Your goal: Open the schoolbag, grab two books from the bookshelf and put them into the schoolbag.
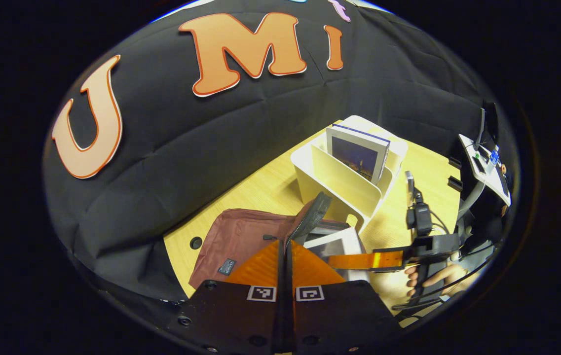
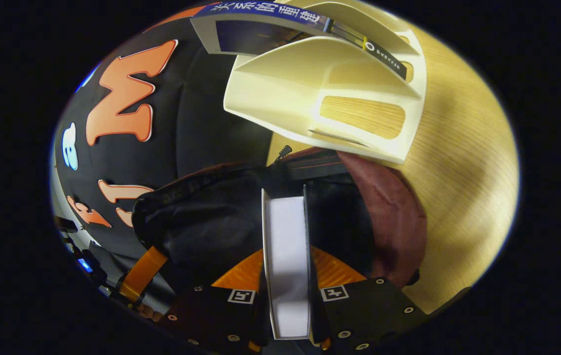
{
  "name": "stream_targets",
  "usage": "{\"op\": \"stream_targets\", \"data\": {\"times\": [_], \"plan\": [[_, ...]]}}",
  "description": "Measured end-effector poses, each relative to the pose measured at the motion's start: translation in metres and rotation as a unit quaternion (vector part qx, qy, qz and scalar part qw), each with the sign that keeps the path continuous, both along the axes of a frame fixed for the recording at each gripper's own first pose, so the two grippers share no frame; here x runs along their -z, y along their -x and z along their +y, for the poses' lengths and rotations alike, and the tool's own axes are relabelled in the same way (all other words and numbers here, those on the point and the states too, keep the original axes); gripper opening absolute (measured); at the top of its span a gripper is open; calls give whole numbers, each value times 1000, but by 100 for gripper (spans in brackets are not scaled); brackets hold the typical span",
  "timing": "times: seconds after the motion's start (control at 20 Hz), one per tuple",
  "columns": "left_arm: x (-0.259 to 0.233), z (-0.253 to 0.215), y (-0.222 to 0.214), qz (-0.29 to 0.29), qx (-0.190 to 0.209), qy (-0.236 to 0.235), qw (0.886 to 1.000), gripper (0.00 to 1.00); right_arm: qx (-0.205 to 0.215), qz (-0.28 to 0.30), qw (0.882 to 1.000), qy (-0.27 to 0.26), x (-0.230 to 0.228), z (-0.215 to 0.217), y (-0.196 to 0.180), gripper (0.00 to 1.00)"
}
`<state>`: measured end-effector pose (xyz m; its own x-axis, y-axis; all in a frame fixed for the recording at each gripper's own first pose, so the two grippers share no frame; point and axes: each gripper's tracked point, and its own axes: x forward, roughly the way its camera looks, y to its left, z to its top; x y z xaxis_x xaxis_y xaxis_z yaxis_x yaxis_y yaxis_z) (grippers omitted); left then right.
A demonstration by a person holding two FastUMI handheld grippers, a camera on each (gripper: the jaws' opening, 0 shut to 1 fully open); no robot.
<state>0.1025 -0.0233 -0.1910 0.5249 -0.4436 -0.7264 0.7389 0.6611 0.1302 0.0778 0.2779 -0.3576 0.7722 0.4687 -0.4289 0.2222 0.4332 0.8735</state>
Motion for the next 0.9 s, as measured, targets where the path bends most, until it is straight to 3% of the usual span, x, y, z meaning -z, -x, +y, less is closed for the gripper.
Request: {"op": "stream_targets", "data": {"times": [0.25,0.55,0.6,0.7,0.75,0.9], "plan": [[0,2,2,11,-5,11,1000,1,43,-1,999,7,1,2,-33,33],[4,9,-2,16,-13,5,1000,1,31,32,999,29,18,6,-25,35],[4,10,-2,16,-13,4,1000,1,30,40,998,37,20,3,-22,51],[7,10,-2,17,-13,2,1000,1,26,55,997,51,27,-1,-16,32],[7,10,-1,18,-14,3,1000,1,24,63,996,57,27,-5,-10,77],[7,12,1,23,-19,10,1000,1,24,78,993,87,32,-21,2,96]]}}
